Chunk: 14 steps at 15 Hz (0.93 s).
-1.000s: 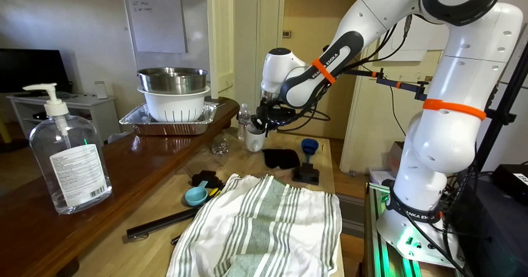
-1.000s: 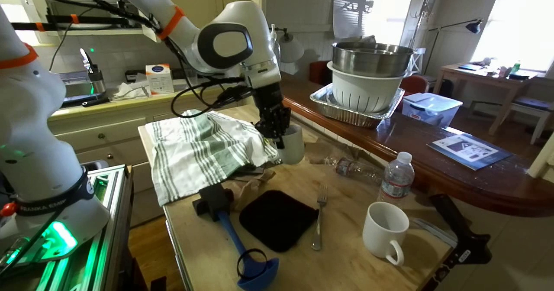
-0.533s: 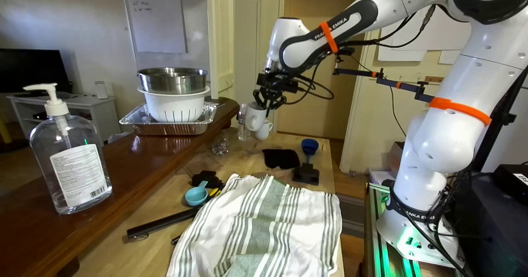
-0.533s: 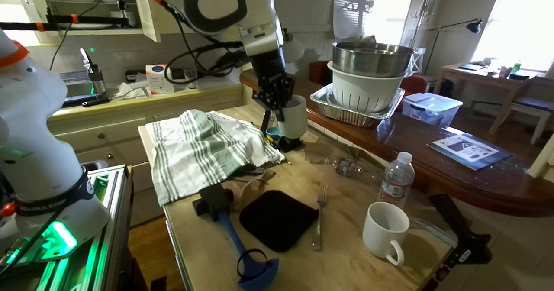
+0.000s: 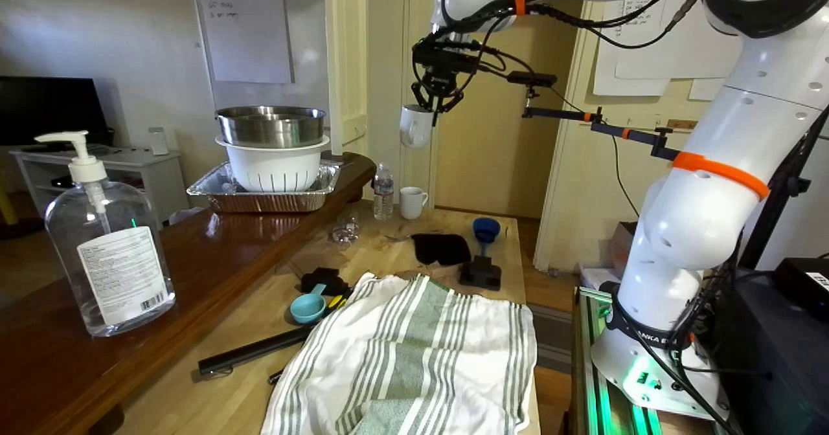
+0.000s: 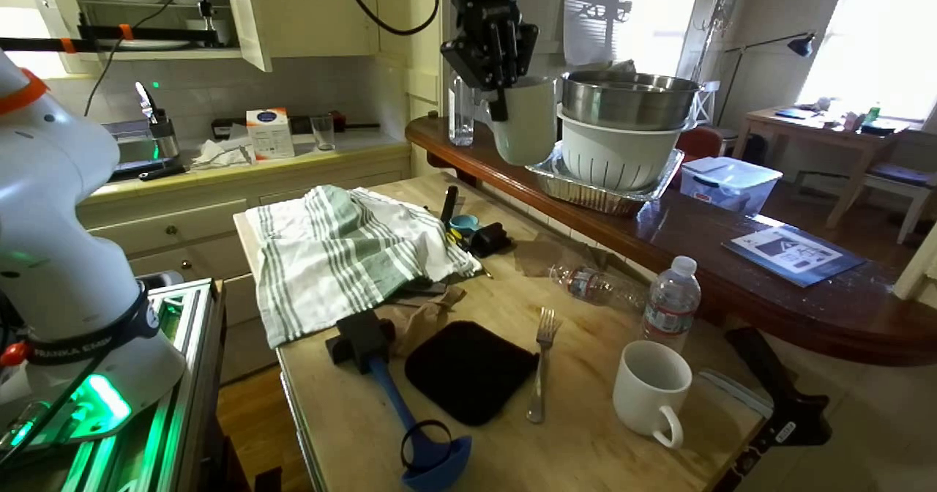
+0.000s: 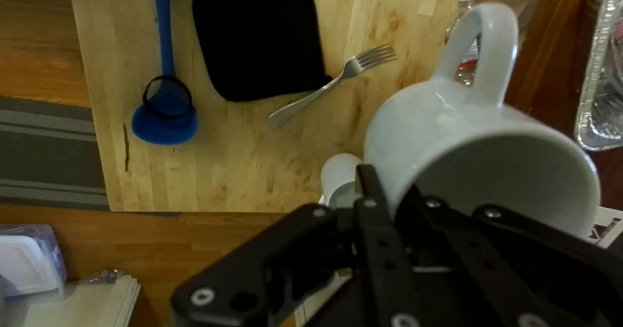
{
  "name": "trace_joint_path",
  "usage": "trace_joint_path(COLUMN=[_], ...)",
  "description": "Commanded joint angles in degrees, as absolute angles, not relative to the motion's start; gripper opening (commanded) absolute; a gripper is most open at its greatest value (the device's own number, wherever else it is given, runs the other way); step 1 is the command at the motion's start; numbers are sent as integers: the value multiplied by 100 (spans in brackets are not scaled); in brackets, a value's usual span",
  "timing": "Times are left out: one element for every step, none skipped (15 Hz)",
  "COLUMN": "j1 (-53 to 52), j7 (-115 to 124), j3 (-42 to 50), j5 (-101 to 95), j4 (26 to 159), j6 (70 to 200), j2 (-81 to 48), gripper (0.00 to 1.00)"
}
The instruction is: Move one white mug to the counter
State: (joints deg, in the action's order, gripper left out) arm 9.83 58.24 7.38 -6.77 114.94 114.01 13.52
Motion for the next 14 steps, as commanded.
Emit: trace_joint_path(j1=[1051, 1098, 1156, 1160, 1192, 1231, 1255, 1287, 1309, 1343, 1393, 1449, 1482, 1494], j7=[5800, 5751, 5749, 5389, 5081, 4936, 4751, 4523, 4237, 3877, 3476, 3179, 2934, 2884], j3=[682, 773, 827, 955, 1039, 1111, 1181, 1259, 1314, 1360, 1386, 1394, 1383, 1381], j5=[-657, -563, -624, -369, -367, -340, -217, -11, 192, 439, 782, 979, 1017, 926], j4=[11445, 11264, 11040, 10649, 10187, 9932, 9635, 9321, 9004, 8693, 8407, 8116, 7835, 7553], j6=[11382, 11349, 11370, 11139, 10888, 10910, 10805, 10710, 10535, 10331, 10098, 9894, 9572, 9238], j2=[1273, 1064, 887, 650, 391, 207, 45, -169, -389, -607, -847, -1088, -1325, -1548], gripper=[10, 3, 3, 3, 3, 3, 3, 3, 3, 3, 3, 3, 3, 3])
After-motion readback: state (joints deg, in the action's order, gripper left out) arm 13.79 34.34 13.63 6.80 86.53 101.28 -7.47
